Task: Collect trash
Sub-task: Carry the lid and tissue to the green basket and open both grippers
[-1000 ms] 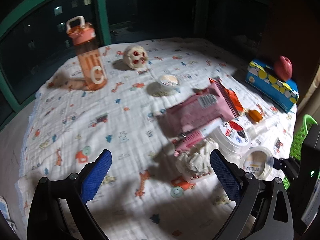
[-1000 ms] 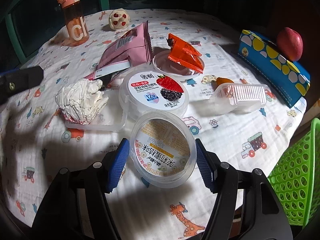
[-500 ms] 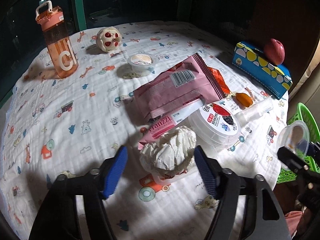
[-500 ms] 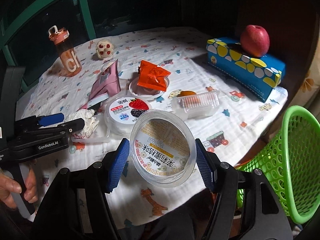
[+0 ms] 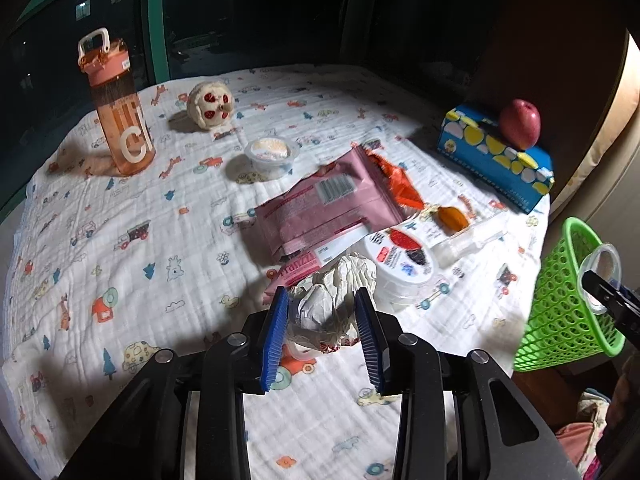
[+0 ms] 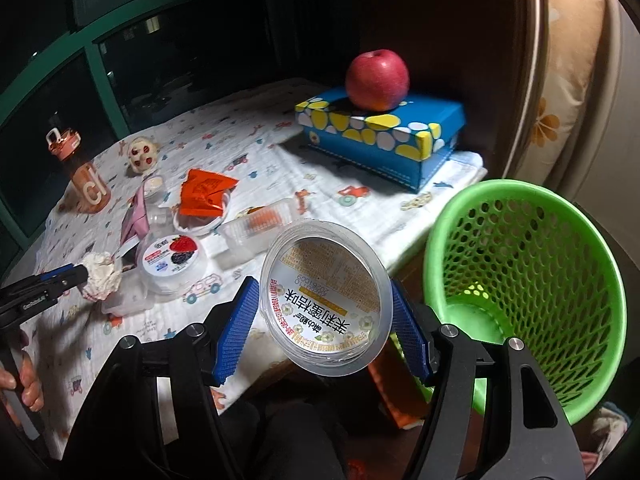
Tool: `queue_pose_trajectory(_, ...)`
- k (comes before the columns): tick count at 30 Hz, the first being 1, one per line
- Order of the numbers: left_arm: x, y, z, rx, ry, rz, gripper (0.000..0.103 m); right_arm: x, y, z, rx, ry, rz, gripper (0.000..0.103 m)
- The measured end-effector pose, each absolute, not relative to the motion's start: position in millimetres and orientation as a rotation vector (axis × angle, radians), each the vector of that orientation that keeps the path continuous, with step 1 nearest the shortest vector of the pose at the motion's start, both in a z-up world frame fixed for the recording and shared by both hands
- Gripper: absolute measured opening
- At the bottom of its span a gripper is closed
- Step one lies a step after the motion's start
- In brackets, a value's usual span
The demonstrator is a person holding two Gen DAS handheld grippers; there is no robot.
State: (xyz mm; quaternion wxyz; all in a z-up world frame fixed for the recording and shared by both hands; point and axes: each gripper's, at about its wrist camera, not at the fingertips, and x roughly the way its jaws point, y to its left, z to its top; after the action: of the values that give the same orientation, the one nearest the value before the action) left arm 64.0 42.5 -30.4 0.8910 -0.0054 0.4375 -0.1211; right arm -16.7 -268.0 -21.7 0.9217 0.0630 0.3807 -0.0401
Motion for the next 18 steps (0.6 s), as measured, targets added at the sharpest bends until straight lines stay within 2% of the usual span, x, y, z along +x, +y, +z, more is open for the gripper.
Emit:
queue_pose_trajectory(7,56,18,6,-0.005,0.857,-0.346,0.034,-28,-317,-22,0.194,0.774,-0.191,0.065)
queue_pose_trajectory(18,60,-82,29,0.046,0.836,-0.534,0.034,-48,-370,-30,0.232,0.785,-0.289,0.066)
